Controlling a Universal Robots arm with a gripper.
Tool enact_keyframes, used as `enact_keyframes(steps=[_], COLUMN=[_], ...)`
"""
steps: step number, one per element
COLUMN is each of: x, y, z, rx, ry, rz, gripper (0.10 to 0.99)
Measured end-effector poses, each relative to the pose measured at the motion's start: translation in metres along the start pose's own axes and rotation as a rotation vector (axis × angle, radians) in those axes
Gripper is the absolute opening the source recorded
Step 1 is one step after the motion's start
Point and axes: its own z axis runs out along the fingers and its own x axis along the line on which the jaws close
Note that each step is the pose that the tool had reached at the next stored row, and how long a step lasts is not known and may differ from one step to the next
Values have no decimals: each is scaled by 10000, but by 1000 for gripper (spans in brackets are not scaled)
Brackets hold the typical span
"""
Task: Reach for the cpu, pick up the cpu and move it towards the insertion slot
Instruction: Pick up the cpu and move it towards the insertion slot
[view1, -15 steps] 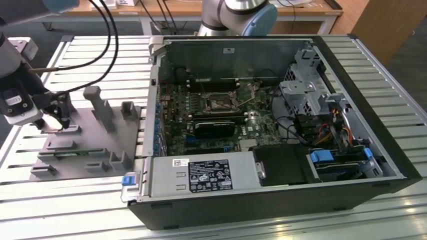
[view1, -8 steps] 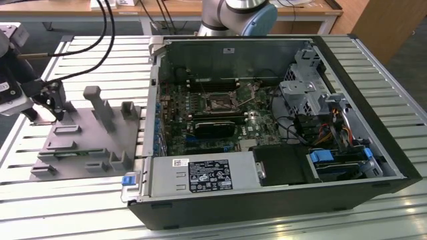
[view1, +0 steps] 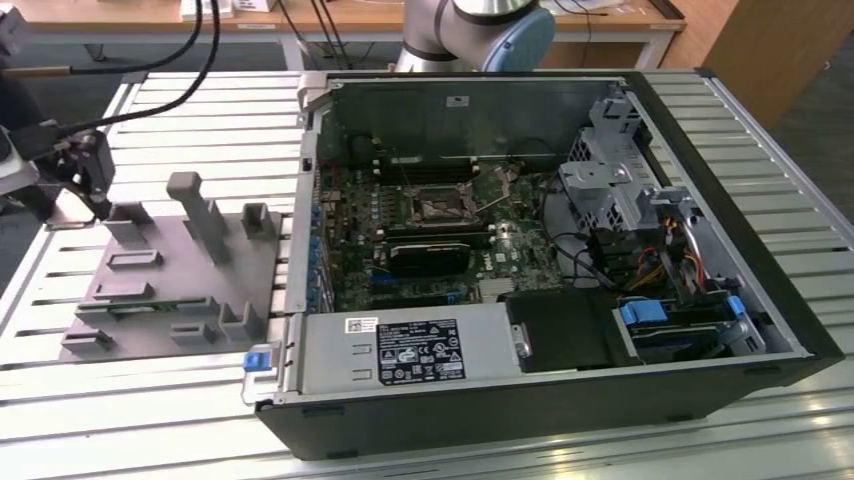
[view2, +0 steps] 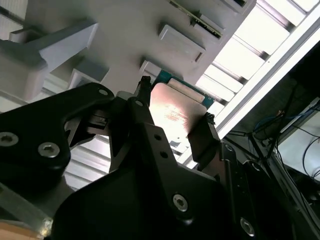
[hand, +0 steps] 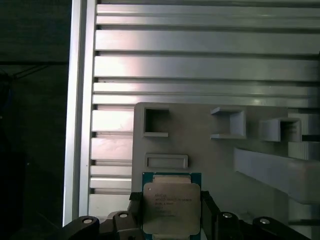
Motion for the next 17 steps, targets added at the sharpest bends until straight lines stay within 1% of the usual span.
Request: enact_keyframes(steps=[10,17], x=[0,0], y=[31,48], z=[-450,-705], rx=[-32,-48], ry=[2,1], rz=[0,0], gripper=[545,545])
